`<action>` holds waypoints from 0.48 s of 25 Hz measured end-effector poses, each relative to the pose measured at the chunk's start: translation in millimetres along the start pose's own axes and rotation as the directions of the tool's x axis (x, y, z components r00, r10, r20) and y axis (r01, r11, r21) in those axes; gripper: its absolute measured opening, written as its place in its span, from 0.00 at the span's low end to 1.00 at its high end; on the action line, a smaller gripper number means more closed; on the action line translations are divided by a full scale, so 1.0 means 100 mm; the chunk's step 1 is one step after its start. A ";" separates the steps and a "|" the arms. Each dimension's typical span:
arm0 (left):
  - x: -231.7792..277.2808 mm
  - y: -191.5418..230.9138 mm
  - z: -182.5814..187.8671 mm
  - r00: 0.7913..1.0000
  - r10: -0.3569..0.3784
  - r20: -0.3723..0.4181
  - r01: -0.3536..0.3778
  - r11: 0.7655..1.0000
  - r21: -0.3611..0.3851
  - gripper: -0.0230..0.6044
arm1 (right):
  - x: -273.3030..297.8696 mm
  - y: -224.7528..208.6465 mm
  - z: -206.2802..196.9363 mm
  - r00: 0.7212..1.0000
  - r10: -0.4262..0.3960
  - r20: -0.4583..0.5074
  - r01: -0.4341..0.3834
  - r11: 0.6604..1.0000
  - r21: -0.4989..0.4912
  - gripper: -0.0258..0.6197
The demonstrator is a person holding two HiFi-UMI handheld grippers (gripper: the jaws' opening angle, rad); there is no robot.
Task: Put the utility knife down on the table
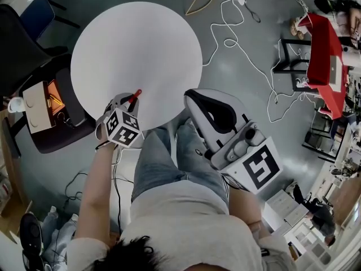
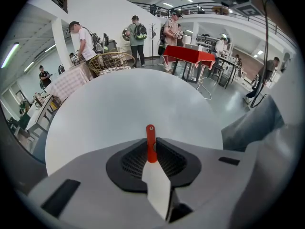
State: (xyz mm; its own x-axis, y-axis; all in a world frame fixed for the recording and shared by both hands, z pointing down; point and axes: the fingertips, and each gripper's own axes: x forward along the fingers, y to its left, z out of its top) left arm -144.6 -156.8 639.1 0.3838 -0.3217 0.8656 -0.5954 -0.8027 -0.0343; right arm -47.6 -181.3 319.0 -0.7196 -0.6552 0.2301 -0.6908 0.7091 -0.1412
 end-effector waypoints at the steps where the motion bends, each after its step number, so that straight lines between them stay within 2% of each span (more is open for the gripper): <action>1: 0.00 0.00 0.00 1.000 0.000 -0.001 0.000 1.000 -0.001 0.14 | 0.00 0.00 0.01 1.000 0.001 0.002 -0.001 1.000 -0.001 0.05; 12: -0.04 0.03 -0.06 1.000 0.009 0.000 -0.009 0.999 -0.042 0.15 | -0.04 0.06 0.02 1.000 0.008 0.005 -0.008 1.000 -0.011 0.05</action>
State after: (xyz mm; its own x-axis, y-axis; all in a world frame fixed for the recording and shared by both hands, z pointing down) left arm -152.3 -155.2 638.2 0.3786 -0.3288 0.8652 -0.6277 -0.7781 -0.0211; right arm -49.5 -174.9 315.0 -0.7252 -0.6510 0.2244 -0.6845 0.7170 -0.1319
